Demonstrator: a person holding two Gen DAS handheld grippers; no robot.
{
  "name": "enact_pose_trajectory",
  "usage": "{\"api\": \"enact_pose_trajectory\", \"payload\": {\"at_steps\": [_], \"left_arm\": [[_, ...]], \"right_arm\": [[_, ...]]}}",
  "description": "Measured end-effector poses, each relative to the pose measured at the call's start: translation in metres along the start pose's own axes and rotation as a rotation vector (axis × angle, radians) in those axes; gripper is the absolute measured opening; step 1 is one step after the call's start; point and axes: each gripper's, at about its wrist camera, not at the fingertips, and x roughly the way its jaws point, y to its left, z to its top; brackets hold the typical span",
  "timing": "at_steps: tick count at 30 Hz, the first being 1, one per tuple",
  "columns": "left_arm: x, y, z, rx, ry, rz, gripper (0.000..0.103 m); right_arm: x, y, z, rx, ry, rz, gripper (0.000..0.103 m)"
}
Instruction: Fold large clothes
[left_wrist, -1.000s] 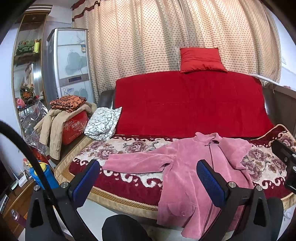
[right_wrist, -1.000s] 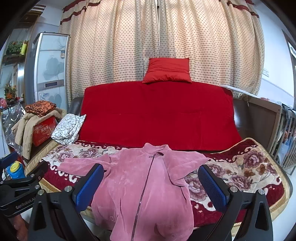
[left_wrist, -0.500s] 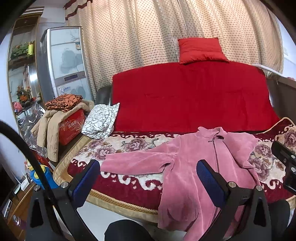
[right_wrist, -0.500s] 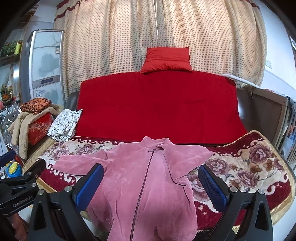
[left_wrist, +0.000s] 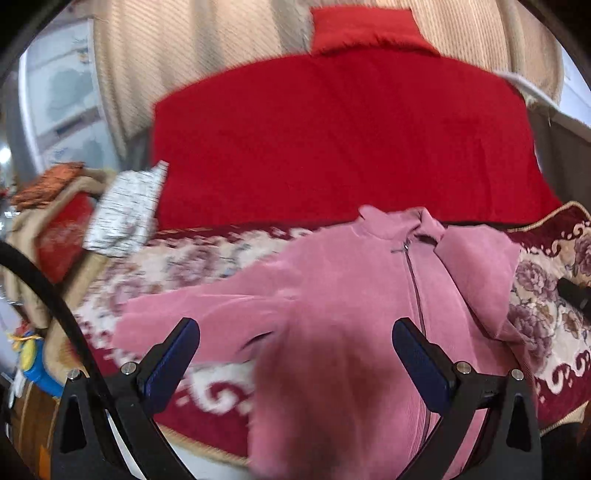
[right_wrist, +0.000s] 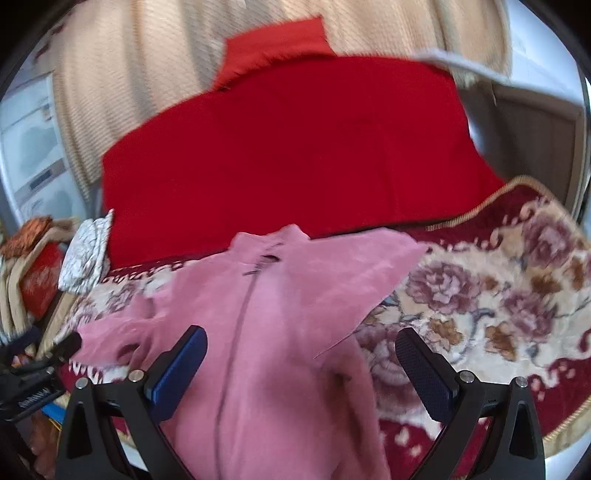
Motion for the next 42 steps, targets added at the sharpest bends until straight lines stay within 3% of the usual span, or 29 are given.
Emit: {"api": "enact_pose_trajectory", "payload": {"at_steps": [5, 9, 12, 14, 17, 19, 21, 22, 25, 28, 30, 32, 34, 37, 42], "left_arm": [[0.096, -0.020, 0.002, -0.023, 0.137, -0.043, 0.103], [0.139, -0.027, -0.008, -0.049, 0.202, -0.068, 0.103], [0.158, -0.031, -0.018, -0.025, 0.236, -0.073, 0.103], [0.165, -0.031, -0.019, -0.021, 0.261, -0.094, 0.103], [0.168, -0.029, -0.022, -0.015, 0.257, -0.120, 0.103], [0.173, -0.025, -0.024, -0.027, 0.272, -0.150, 0.103], [0.177, -0.019, -0.025, -0.067, 0.283, -0.182, 0.103], [0.179, -0.017, -0.026, -0.074, 0.286, -0.199, 0.103], [0.179, -0.017, -0.027, -0.060, 0.282, -0.203, 0.103], [0.179, -0.016, -0.026, -0.060, 0.291, -0.207, 0.103], [0.180, -0.016, -0.019, -0.044, 0.308, -0.206, 0.103], [0.170, -0.010, -0.010, -0.052, 0.257, -0.164, 0.103], [0.151, 0.000, -0.003, -0.060, 0.148, -0.090, 0.103], [0.125, 0.025, 0.003, -0.068, 0.008, 0.045, 0.103], [0.122, 0.086, -0.004, -0.214, 0.024, 0.076, 0.103]], "right_arm": [[0.078, -0.092, 0.020, 0.312, 0.076, 0.109, 0.103], [0.136, -0.146, 0.021, 0.568, 0.130, 0.237, 0.100], [0.173, -0.155, 0.021, 0.638, 0.203, 0.281, 0.091], [0.196, -0.156, 0.022, 0.657, 0.237, 0.259, 0.086], [0.225, -0.165, 0.026, 0.689, 0.240, 0.219, 0.078], [0.231, -0.172, 0.034, 0.735, 0.200, 0.243, 0.076], [0.237, -0.173, 0.045, 0.708, 0.168, 0.279, 0.050], [0.246, -0.173, 0.049, 0.682, 0.175, 0.265, 0.032], [0.266, -0.175, 0.046, 0.677, 0.183, 0.246, 0.015], [0.266, -0.165, 0.056, 0.611, 0.152, 0.226, 0.008], [0.247, -0.145, 0.070, 0.514, 0.084, 0.236, 0.008], [0.222, -0.120, 0.083, 0.443, 0.013, 0.317, 0.008], [0.202, -0.093, 0.093, 0.399, -0.014, 0.407, 0.008], [0.175, -0.039, 0.096, 0.300, -0.022, 0.523, 0.008], [0.161, 0.056, 0.070, 0.137, 0.053, 0.636, 0.008]]}}
